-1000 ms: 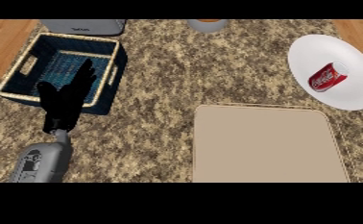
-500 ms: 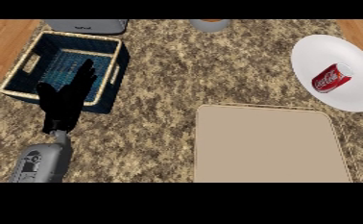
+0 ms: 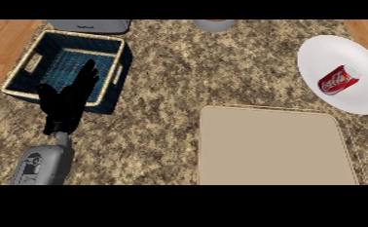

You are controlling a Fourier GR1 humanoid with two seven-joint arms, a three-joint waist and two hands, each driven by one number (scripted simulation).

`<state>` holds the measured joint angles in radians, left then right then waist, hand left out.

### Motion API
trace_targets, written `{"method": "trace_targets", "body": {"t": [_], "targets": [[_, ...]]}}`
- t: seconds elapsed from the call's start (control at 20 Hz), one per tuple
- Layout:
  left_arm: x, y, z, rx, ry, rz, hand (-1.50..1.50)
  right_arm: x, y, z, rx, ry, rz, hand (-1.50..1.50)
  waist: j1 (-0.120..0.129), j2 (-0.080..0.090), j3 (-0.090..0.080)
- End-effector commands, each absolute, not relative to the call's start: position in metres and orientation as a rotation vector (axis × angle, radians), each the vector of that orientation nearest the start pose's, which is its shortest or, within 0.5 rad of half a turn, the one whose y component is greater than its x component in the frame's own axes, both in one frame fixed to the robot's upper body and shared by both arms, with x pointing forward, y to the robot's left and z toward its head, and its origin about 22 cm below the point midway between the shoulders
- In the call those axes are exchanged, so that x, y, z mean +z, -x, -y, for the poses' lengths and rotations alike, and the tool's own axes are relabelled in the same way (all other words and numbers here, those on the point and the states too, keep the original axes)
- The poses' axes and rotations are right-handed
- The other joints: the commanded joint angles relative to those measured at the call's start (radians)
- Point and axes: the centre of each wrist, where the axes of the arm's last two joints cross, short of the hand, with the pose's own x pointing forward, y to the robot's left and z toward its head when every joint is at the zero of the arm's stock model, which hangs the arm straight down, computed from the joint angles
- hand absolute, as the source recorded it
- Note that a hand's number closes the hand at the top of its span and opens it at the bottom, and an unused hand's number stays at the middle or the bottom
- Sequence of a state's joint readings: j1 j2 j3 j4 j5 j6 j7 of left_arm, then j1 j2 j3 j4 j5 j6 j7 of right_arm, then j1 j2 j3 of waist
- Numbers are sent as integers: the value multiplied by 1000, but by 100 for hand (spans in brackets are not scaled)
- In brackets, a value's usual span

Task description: Pick the can from the tray and place it in the plate

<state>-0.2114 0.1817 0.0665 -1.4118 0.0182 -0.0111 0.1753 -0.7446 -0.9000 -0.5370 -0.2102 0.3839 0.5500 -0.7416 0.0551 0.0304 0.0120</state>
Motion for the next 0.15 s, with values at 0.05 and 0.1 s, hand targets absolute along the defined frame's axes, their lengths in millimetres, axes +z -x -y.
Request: {"method": "trace_targets", "body": {"t": [0.05,0.1], "targets": [[29,-295,-272,-126,-132,1458,0,121,-296,556,370,165,1786,-150,12,5,1],[29,-292,-271,-118,-118,1437,0,102,-291,554,378,180,1752,-150,12,3,2]]}}
